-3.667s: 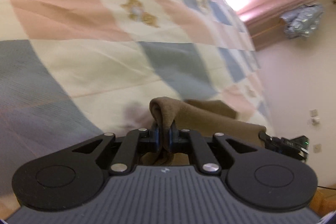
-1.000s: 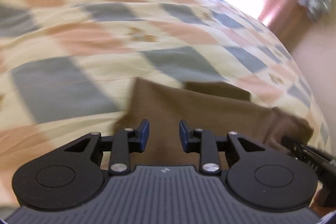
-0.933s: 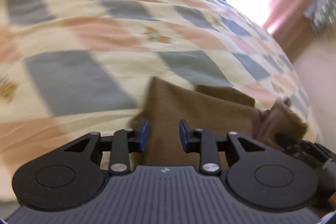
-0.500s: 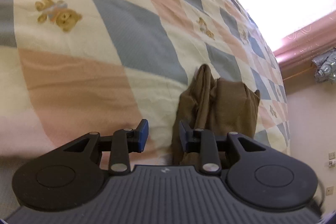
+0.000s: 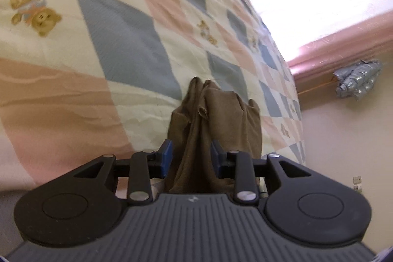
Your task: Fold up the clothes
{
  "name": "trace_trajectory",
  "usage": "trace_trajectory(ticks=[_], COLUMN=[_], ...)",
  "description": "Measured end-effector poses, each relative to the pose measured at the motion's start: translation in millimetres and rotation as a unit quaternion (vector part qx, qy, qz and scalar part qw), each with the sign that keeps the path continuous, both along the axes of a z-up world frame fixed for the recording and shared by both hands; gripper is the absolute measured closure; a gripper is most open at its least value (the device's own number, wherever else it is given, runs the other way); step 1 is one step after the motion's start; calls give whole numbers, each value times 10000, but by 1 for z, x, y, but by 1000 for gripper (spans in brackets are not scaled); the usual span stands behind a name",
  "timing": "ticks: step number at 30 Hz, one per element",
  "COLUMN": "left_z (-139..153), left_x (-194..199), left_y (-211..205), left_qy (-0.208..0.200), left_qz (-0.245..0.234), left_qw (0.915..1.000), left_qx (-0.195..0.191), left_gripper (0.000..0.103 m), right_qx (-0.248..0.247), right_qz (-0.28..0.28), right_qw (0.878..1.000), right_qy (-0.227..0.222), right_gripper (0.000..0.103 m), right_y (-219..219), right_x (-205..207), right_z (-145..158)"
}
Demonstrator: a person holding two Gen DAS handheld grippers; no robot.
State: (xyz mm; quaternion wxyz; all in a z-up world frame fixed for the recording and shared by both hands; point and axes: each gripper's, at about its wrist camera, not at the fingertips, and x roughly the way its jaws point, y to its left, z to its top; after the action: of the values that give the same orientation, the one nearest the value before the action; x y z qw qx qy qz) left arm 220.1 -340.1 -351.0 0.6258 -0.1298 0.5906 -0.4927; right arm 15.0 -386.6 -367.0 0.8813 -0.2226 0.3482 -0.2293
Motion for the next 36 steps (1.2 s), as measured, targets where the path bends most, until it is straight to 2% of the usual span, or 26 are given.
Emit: trace_trajectory(ticks=[3,8,9,11,12,14,15,18,19,20,22,23,24,26,28,30,32,36], left_z=[5,21,24,27,29,34,35,37,35,33,22,12,2,-17,-17,-7,7,35], left_x=[-2,-9,-11,-15,-18,-25,-29,-43,-48,-55,-68,-76,-80,-82,-81,-81,-83,-97], left_y=[-6,-39,-48,-70,-81,-102,-109,-127,-132,-135,-135,-133,-131,-118,-105,-94,-85,-69], left_qy=[-125,-702,-843,-1010,-1090,-1262,-1341,-1676,-1827,-2004,-2491,-2847,-3058,-3014,-3065,-3181,-3298,-3123], left_qz=[-14,-502,-615,-876,-1009,-1266,-1369,-1692,-1807,-1904,-1983,-2023,-2033,-1915,-1724,-1475,-1228,-1156], left_qw=[9999,9962,9945,9910,9889,9839,9814,9712,9664,9610,9476,9356,9272,9291,9312,9318,9313,9414], left_qx=[-14,114,107,54,45,-63,-90,-83,-55,3,263,511,740,967,956,939,934,531], left_gripper=[76,76,76,77,77,77,77,77,77,77,82,83,85,85,84,81,85,85], right_qx=[-27,44,25,-13,-7,71,170,658,880,1158,1793,2084,2319,2865,3033,3071,3139,2804], right_qz=[165,476,543,597,601,558,462,33,-164,-445,-1044,-1249,-1383,-1449,-1393,-1215,-1062,-1023], right_qw=[9995,9978,9974,9970,9969,9977,9986,9968,9938,9882,9692,9602,9540,9410,9374,9394,9391,9454], right_qy=[-267,462,464,484,505,381,185,-448,-666,-897,-1325,-1381,-1301,-1068,-995,-923,-912,-1306], right_gripper=[81,80,71,67,61,45,37,39,48,52,62,64,66,66,65,65,66,66], right_y=[4,8,8,9,10,14,12,4,-1,-10,-37,-48,-55,-66,-73,-82,-87,-113], right_x=[-3,9,8,9,8,-2,-13,-49,-62,-74,-92,-95,-96,-95,-91,-89,-94,-103], right_z=[6,-34,-36,-33,-28,-12,1,34,44,51,55,51,41,12,0,9,26,51])
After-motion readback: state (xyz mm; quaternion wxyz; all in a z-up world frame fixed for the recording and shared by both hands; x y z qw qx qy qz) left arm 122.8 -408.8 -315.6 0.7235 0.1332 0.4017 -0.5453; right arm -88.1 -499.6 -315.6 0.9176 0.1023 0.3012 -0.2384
